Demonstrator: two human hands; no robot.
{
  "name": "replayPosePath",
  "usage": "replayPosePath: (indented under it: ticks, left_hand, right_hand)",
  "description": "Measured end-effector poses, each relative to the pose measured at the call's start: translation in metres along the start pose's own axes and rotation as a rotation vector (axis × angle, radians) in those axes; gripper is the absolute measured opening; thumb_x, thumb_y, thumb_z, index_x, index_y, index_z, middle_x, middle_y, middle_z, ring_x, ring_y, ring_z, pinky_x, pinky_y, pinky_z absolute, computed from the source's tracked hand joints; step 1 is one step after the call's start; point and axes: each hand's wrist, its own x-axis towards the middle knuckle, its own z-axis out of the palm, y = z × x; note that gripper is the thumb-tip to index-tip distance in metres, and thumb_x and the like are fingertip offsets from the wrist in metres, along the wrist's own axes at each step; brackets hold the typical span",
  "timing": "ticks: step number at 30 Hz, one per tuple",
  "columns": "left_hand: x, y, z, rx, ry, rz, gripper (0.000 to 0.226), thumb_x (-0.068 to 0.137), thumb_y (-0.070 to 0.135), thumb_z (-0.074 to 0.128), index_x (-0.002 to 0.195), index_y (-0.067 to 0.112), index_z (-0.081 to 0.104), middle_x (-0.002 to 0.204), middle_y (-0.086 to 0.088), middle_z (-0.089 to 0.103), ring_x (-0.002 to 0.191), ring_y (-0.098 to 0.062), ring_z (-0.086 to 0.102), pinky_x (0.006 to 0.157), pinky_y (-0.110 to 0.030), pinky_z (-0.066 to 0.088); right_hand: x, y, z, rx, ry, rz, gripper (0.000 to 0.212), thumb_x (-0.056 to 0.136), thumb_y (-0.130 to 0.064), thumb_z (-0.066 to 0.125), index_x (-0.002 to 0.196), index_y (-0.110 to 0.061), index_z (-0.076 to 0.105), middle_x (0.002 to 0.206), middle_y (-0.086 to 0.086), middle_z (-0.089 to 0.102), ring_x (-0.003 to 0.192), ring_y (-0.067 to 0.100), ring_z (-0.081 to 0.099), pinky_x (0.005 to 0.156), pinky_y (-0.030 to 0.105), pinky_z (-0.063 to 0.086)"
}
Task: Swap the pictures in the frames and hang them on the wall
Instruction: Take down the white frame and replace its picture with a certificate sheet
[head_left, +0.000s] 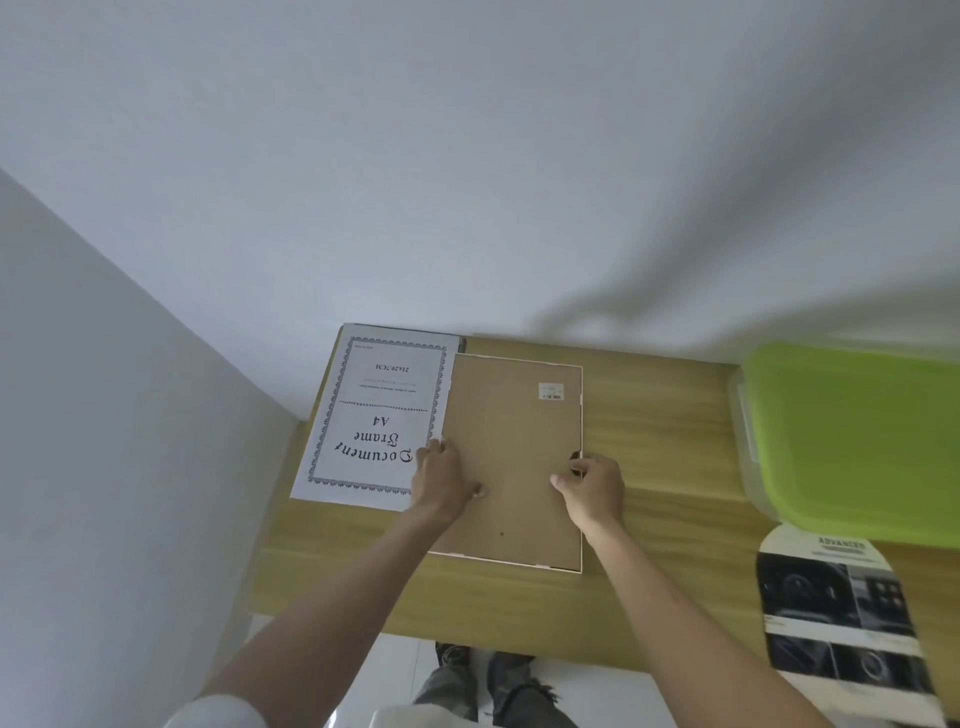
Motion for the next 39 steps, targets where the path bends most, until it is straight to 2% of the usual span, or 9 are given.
replayPosePath:
  ticks: [5,8,13,19,22,26,30,34,39]
  left_hand:
    - [-0.001,-0.002,-0.001,-0.025,-0.003,0.003,0.079,0.074,0.039,0.082,0.132,0.002,0.043,0.135,-0.01,0.044,0.126,-0.03,0.036,0.087,-0.041,0.048]
    - [-0.003,-0.008,-0.001,-0.107,0.01,0.033,0.08,0.072,0.04,0.083,0.131,0.004,0.043,0.134,-0.009,0.045,0.125,-0.031,0.037,0.088,-0.041,0.047]
    - [-0.005,-0.024,-0.005,-0.367,0.021,0.039,0.086,0.067,0.04,0.085,0.133,0.007,0.042,0.124,-0.011,0.055,0.12,-0.032,0.045,0.089,-0.041,0.045]
    - [-0.005,-0.036,-0.017,-0.545,-0.02,0.025,0.082,0.079,0.032,0.078,0.148,0.011,0.038,0.147,-0.005,0.045,0.134,-0.024,0.042,0.111,-0.039,0.036]
    - [-0.004,-0.038,-0.018,-0.565,-0.015,0.039,0.076,0.078,0.028,0.079,0.143,0.013,0.045,0.136,-0.005,0.053,0.125,-0.024,0.05,0.103,-0.039,0.044]
    - [-0.005,-0.04,-0.021,-0.537,-0.025,0.057,0.048,0.072,0.034,0.082,0.113,0.016,0.064,0.113,-0.002,0.061,0.1,-0.022,0.058,0.083,-0.039,0.054]
    - [-0.004,-0.045,-0.013,-0.491,0.031,0.08,0.063,0.072,0.043,0.08,0.126,0.017,0.059,0.118,-0.001,0.048,0.118,-0.025,0.046,0.095,-0.042,0.049]
    - [-0.011,-0.035,-0.013,-0.46,0.055,0.144,0.037,0.079,0.031,0.076,0.107,0.012,0.06,0.097,-0.001,0.05,0.092,-0.023,0.051,0.072,-0.027,0.038]
    - [-0.015,-0.004,-0.017,-0.527,0.039,0.247,0.053,0.072,0.02,0.079,0.119,0.024,0.057,0.103,-0.002,0.062,0.089,-0.018,0.061,0.065,-0.022,0.049]
  right_hand:
    - [0.005,0.002,0.001,0.102,-0.009,0.067,0.004,0.081,-0.007,0.067,0.081,-0.004,0.071,0.126,0.012,0.058,0.106,0.024,0.059,0.071,0.022,0.043]
    - [0.005,0.002,0.0,0.133,-0.022,0.082,0.004,0.081,-0.011,0.067,0.085,-0.013,0.066,0.124,0.011,0.058,0.086,0.02,0.06,0.057,0.02,0.04]
    - [0.002,-0.001,-0.006,0.193,-0.017,0.069,0.017,0.084,-0.01,0.071,0.099,-0.014,0.064,0.12,0.008,0.054,0.086,0.019,0.059,0.059,0.018,0.041]
    - [-0.006,-0.01,-0.01,0.33,-0.073,0.087,0.018,0.088,-0.004,0.064,0.104,-0.011,0.06,0.095,0.0,0.061,0.078,0.011,0.055,0.064,0.022,0.041]
    - [-0.009,-0.011,-0.012,0.345,-0.081,0.109,0.018,0.09,-0.001,0.062,0.106,-0.009,0.058,0.094,-0.002,0.058,0.081,0.013,0.053,0.063,0.021,0.04]
    - [-0.015,-0.008,-0.014,0.372,-0.053,0.092,0.019,0.09,0.001,0.061,0.105,-0.01,0.057,0.102,0.004,0.058,0.089,0.018,0.052,0.066,0.019,0.04]
    - [-0.021,-0.007,-0.019,0.377,-0.031,0.038,0.019,0.089,-0.004,0.066,0.105,-0.012,0.059,0.098,0.002,0.061,0.09,0.017,0.055,0.067,0.02,0.041]
    - [-0.023,-0.002,-0.025,0.339,0.0,0.006,0.019,0.087,-0.009,0.069,0.104,-0.014,0.061,0.101,0.003,0.066,0.093,0.017,0.06,0.069,0.021,0.043]
    - [-0.02,0.008,-0.051,0.3,0.022,0.02,0.027,0.086,-0.008,0.071,0.11,-0.014,0.063,0.112,0.003,0.065,0.101,0.017,0.06,0.081,0.025,0.044]
